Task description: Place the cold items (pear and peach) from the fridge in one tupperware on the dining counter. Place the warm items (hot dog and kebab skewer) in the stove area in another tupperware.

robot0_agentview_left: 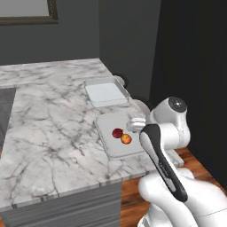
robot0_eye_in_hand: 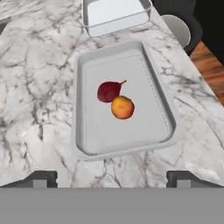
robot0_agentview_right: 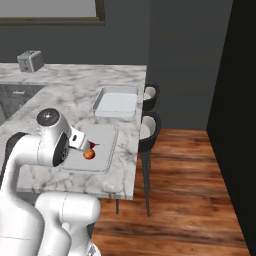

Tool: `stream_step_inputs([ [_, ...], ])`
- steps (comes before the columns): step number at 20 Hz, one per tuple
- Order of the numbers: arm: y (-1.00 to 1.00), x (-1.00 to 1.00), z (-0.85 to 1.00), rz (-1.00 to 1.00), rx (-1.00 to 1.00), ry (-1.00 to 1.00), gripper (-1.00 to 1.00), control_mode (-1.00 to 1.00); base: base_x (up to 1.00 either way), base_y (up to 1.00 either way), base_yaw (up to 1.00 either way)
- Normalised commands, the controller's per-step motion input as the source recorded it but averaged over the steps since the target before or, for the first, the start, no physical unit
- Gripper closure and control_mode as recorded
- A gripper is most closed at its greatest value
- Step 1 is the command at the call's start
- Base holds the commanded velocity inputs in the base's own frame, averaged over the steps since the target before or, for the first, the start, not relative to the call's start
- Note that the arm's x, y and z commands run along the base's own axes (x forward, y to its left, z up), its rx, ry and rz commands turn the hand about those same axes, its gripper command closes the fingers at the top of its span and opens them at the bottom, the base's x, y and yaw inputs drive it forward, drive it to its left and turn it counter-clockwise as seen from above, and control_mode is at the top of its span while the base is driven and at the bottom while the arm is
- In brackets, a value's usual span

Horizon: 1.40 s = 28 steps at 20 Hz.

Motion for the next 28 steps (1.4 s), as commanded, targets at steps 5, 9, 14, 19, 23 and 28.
stream_step_inputs([
  [5, 0.0, -0.84, 0.93, 0.04, -0.01, 0.22, -1.0, -1.0, 0.0, 0.0, 0.0],
  [9, 0.0, -0.21, 0.48, 0.0, -0.21, 0.3, -1.0, -1.0, 0.0, 0.0, 0.0],
  [14, -0.05, 0.23, -0.33, -0.03, -0.26, 0.4, -1.0, -1.0, 0.0, 0.0, 0.0],
  [19, -0.13, 0.05, -0.21, -0.01, -0.04, 0.01, -1.0, -1.0, 0.0, 0.0, 0.0],
  [23, 0.01, -0.02, 0.0, 0.0, 0.0, 0.0, -1.0, -1.0, 0.0, 0.0, 0.0],
  [28, 0.04, -0.09, 0.0, 0.0, 0.0, 0.0, -1.0, 1.0, -0.76, 0.27, 0.0],
])
